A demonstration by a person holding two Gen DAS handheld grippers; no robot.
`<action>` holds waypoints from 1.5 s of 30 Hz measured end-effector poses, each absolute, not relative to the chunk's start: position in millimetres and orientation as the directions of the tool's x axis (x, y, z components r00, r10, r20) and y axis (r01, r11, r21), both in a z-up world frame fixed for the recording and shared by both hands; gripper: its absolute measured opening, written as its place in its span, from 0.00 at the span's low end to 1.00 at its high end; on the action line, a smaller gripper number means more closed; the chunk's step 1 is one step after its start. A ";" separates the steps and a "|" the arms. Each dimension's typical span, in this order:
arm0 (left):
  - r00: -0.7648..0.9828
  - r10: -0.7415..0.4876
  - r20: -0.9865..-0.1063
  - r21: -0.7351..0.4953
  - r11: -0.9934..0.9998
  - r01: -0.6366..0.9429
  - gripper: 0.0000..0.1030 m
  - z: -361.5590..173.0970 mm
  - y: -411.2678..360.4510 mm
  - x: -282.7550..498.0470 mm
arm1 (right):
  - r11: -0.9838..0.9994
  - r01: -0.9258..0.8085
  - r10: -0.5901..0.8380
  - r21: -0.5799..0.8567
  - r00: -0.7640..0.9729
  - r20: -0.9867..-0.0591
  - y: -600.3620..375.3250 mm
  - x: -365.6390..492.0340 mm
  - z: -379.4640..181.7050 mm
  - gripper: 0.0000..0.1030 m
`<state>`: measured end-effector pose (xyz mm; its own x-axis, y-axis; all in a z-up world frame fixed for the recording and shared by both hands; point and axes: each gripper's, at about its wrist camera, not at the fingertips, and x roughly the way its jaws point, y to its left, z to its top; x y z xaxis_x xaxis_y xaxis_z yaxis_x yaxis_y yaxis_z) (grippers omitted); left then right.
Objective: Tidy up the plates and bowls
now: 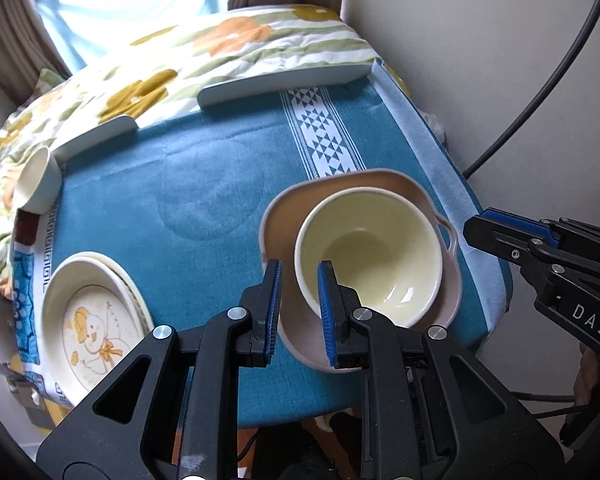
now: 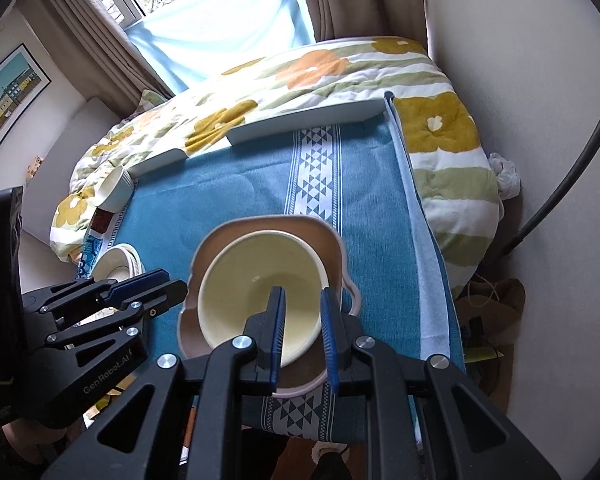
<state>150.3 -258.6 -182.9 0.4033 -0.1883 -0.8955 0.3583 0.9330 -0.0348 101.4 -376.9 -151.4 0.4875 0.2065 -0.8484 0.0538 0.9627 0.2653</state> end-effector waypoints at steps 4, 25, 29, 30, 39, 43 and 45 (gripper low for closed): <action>0.473 -0.206 -0.857 -0.067 0.954 0.293 0.16 -153.7 -232.9 146.0 | 0.967 -0.015 0.225 0.256 0.526 -0.820 -367.1 101.2 -127.9 0.16; 0.632 -0.060 -0.773 -0.170 0.979 -0.115 0.93 -104.8 -37.9 151.2 | 0.885 -0.364 0.453 0.291 0.525 -0.720 -228.3 177.6 -96.8 0.81; 0.617 -0.001 -0.787 -0.149 0.970 -0.189 0.93 -110.8 3.5 176.0 | 0.874 -0.407 0.460 0.265 0.520 -0.720 -192.7 216.6 -92.2 0.81; 0.614 0.013 -0.789 -0.147 0.967 -0.209 0.93 -112.3 14.9 184.0 | 0.872 -0.417 0.461 0.256 0.523 -0.717 -184.9 226.8 -89.9 0.81; 0.574 -0.062 -0.817 -0.279 0.913 -0.299 0.93 -148.4 104.3 274.4 | 0.858 -0.473 0.435 0.201 0.458 -0.775 -91.0 336.6 -108.1 0.81; 0.554 -0.182 -0.812 -0.411 0.852 -0.323 0.90 -188.5 133.6 309.1 | 0.845 -0.469 0.454 0.257 0.372 -0.810 -59.6 377.2 -148.8 0.81; 0.545 -0.222 -0.808 -0.453 0.827 -0.334 0.82 -207.7 145.1 323.8 | 0.847 -0.444 0.455 0.291 0.323 -0.830 -49.7 396.2 -171.5 0.81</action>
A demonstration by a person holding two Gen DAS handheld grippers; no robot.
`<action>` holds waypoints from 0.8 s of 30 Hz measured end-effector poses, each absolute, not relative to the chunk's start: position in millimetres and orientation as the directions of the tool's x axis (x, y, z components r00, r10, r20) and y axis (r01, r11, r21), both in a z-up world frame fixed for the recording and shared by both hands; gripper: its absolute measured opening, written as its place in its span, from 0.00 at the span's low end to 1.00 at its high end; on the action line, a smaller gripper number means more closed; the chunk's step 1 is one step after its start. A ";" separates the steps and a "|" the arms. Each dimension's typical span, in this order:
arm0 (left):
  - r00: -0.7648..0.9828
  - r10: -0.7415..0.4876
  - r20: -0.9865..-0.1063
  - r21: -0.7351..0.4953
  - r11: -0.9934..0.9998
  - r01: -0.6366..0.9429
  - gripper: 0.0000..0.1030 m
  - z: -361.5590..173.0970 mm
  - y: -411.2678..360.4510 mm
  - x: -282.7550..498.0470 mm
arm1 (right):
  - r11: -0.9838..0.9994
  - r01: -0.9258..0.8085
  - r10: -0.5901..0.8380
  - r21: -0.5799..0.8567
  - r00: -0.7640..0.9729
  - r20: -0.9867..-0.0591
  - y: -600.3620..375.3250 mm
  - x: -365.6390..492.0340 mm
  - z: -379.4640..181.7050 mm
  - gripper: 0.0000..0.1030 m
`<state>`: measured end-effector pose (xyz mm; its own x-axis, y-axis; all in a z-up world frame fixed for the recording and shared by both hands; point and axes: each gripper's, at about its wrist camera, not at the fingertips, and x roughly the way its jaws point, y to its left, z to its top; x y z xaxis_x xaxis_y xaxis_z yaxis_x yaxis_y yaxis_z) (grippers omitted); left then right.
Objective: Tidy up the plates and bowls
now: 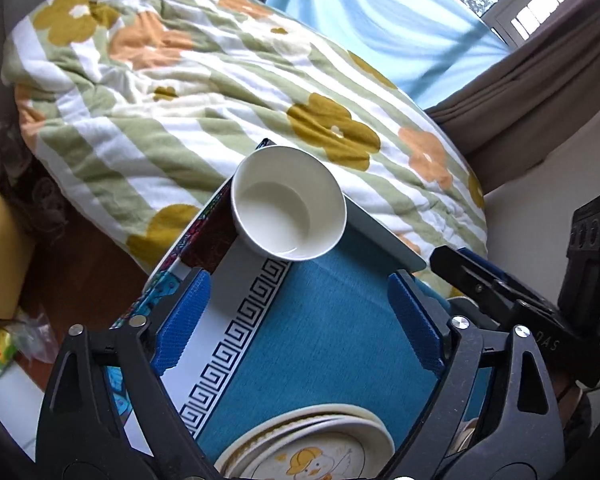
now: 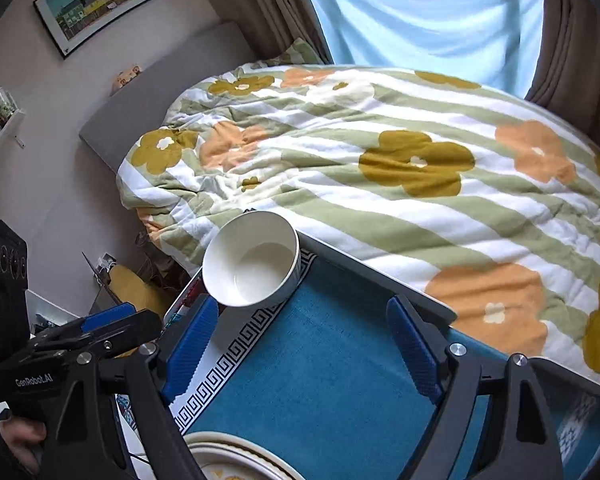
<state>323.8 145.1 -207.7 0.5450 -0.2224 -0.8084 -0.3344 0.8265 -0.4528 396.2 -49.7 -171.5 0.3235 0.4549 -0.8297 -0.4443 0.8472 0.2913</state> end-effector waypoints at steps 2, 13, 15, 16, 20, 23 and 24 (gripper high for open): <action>0.534 -0.248 -0.809 -0.478 0.806 -0.350 0.77 -226.2 152.5 337.3 | 0.836 -0.424 0.484 0.349 0.266 -0.834 -42.7 412.0 -192.1 0.81; 0.494 -0.278 -0.824 -0.500 0.766 -0.404 0.39 -285.4 176.5 381.3 | 0.824 -0.394 0.500 0.407 0.169 -0.849 -0.5 451.3 -256.8 0.49; 0.491 -0.257 -0.832 -0.479 0.779 -0.405 0.33 -286.5 177.2 384.0 | 0.822 -0.398 0.500 0.407 0.163 -0.851 4.4 453.3 -261.8 0.35; 0.487 -0.245 -0.838 -0.466 0.786 -0.406 0.31 -287.1 177.9 384.8 | 0.821 -0.400 0.500 0.407 0.161 -0.851 5.8 453.6 -263.6 0.32; 0.487 -0.226 -0.844 -0.453 0.786 -0.420 0.18 -291.4 184.7 383.4 | 0.823 -0.400 0.498 0.405 0.162 -0.852 10.2 454.4 -267.9 0.19; 0.488 -0.218 -0.845 -0.445 0.793 -0.416 0.18 -291.8 184.7 383.6 | 0.828 -0.402 0.489 0.392 0.175 -0.855 12.9 452.7 -268.3 0.19; 0.486 -0.209 -0.848 -0.434 0.801 -0.413 0.18 -291.0 183.0 384.0 | 0.829 -0.402 0.488 0.389 0.177 -0.855 13.1 453.0 -268.4 0.19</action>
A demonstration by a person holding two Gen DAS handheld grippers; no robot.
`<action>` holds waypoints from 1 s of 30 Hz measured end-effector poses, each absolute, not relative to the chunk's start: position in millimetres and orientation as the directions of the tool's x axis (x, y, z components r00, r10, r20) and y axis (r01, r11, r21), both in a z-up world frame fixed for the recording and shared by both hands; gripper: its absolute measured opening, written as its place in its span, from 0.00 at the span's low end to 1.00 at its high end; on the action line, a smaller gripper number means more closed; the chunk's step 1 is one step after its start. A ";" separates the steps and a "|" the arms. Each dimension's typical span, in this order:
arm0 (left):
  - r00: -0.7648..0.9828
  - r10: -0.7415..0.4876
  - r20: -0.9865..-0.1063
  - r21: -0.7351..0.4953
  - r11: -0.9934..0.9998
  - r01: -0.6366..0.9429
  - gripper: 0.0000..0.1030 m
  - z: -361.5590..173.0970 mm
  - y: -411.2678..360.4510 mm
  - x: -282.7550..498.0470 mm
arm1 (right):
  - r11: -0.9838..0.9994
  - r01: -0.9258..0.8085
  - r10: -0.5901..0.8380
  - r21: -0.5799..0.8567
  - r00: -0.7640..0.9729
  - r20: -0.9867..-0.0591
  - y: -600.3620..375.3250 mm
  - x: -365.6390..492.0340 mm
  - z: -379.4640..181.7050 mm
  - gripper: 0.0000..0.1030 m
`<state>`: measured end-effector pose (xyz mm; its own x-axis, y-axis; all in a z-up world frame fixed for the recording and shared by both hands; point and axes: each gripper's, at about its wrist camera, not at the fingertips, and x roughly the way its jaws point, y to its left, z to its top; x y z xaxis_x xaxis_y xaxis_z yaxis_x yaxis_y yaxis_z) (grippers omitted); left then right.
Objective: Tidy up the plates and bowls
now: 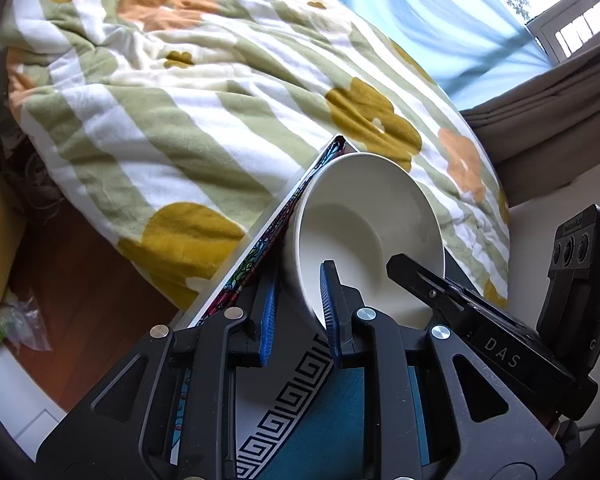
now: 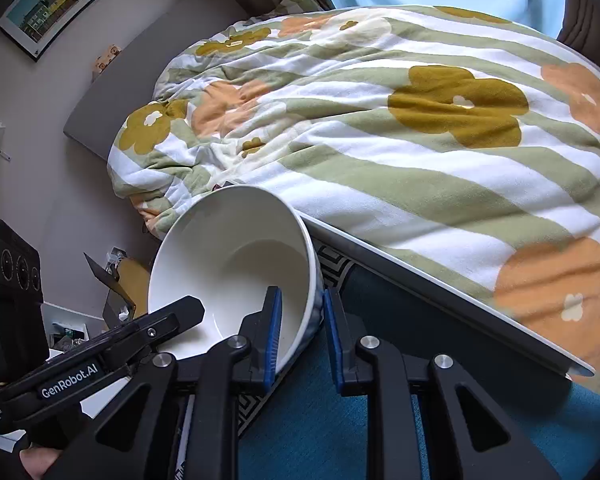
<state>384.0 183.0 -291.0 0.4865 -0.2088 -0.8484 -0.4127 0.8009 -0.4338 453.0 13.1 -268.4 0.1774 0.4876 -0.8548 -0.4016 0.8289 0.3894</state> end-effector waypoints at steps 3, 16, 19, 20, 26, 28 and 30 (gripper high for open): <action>0.490 -0.193 -0.850 -0.417 0.815 -0.402 0.18 -287.4 179.6 383.0 | 0.831 -0.404 0.483 0.381 0.187 -0.855 13.5 451.6 -267.4 0.19; 0.568 -0.137 -0.812 -0.362 0.881 -0.304 0.18 -214.7 136.7 343.1 | 0.831 -0.404 0.513 0.382 0.293 -0.807 -18.7 410.7 -206.9 0.17; 0.593 -0.135 -0.794 -0.357 0.893 -0.275 0.18 -187.9 114.1 322.3 | 0.833 -0.401 0.519 0.382 0.326 -0.790 -37.9 389.2 -181.9 0.17; 0.600 -0.135 -0.789 -0.354 0.897 -0.264 0.18 -179.5 105.4 315.5 | 0.835 -0.397 0.520 0.382 0.336 -0.785 -46.2 380.6 -173.7 0.17; 0.630 -0.152 -0.762 -0.344 0.918 -0.196 0.18 -137.5 43.4 267.8 | 0.850 -0.371 0.510 0.375 0.398 -0.763 -99.9 326.3 -134.9 0.17; 0.634 -0.164 -0.756 -0.342 0.925 -0.169 0.18 -127.7 19.1 251.9 | 0.858 -0.359 0.500 0.368 0.421 -0.757 -120.8 306.3 -123.5 0.17; 0.638 -0.179 -0.749 -0.340 0.930 -0.138 0.18 -120.0 -6.9 236.1 | 0.868 -0.344 0.486 0.358 0.445 -0.752 -142.6 286.5 -113.2 0.17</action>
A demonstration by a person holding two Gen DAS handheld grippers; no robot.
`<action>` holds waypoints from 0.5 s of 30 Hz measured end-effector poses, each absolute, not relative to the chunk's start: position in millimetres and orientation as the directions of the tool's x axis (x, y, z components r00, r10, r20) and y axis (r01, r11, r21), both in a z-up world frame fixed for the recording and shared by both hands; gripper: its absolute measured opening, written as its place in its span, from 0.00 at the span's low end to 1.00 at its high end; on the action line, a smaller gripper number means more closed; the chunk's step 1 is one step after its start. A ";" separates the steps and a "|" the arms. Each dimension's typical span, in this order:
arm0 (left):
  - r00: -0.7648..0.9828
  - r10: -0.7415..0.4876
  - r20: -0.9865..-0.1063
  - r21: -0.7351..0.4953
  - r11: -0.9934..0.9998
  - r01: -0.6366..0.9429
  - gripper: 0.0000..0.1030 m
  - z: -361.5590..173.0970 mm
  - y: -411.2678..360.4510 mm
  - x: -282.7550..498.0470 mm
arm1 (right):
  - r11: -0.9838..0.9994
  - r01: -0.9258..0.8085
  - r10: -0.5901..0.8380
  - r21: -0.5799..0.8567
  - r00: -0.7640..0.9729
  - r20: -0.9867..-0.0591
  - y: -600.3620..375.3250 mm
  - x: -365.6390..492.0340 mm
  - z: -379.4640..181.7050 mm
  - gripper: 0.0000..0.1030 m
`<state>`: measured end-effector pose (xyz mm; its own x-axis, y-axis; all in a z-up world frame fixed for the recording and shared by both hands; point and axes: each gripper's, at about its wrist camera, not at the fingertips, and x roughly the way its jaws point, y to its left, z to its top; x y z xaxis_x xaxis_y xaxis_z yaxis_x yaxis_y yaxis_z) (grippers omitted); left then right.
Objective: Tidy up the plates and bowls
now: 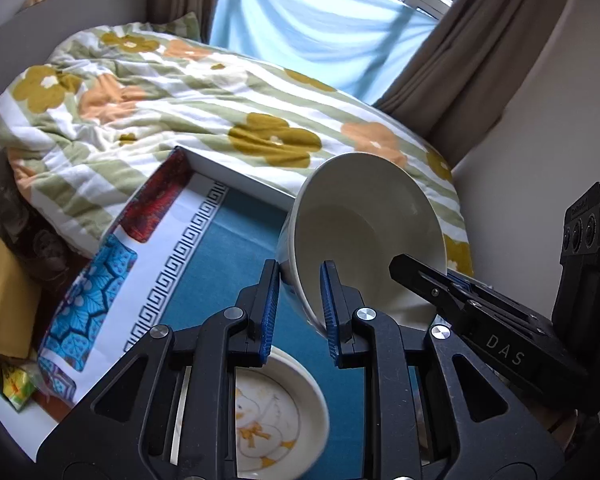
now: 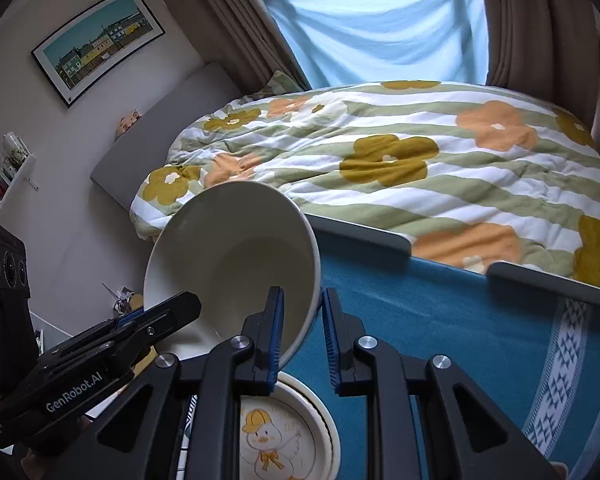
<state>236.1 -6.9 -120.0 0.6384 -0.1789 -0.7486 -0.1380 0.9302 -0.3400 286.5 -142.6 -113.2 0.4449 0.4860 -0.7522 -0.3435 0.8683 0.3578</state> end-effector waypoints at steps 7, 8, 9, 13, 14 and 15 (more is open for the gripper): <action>0.627 -0.249 -0.739 -0.353 0.935 -0.044 0.18 -109.4 -96.0 184.8 | 0.902 -0.271 0.430 0.336 0.498 -0.753 -223.2 219.3 -92.7 0.17; 0.621 -0.260 -0.740 -0.353 0.935 -0.030 0.18 -109.5 -108.0 179.0 | 0.908 -0.258 0.417 0.329 0.504 -0.756 -234.8 209.4 -91.3 0.17; 0.612 -0.271 -0.743 -0.354 0.935 -0.015 0.18 -110.3 -119.8 173.3 | 0.914 -0.242 0.405 0.325 0.508 -0.760 -245.3 200.8 -90.5 0.17; 0.565 -0.323 -0.759 -0.358 0.932 0.052 0.18 -116.1 -163.4 156.3 | 0.935 -0.170 0.352 0.310 0.524 -0.775 -285.9 170.0 -90.4 0.17; 0.552 -0.335 -0.763 -0.357 0.931 0.071 0.18 -117.9 -173.5 153.4 | 0.939 -0.147 0.340 0.310 0.526 -0.779 -295.7 162.9 -91.8 0.17; 0.540 -0.345 -0.768 -0.354 0.931 0.091 0.18 -119.8 -182.6 151.0 | 0.942 -0.125 0.328 0.310 0.529 -0.782 -306.2 155.7 -93.4 0.17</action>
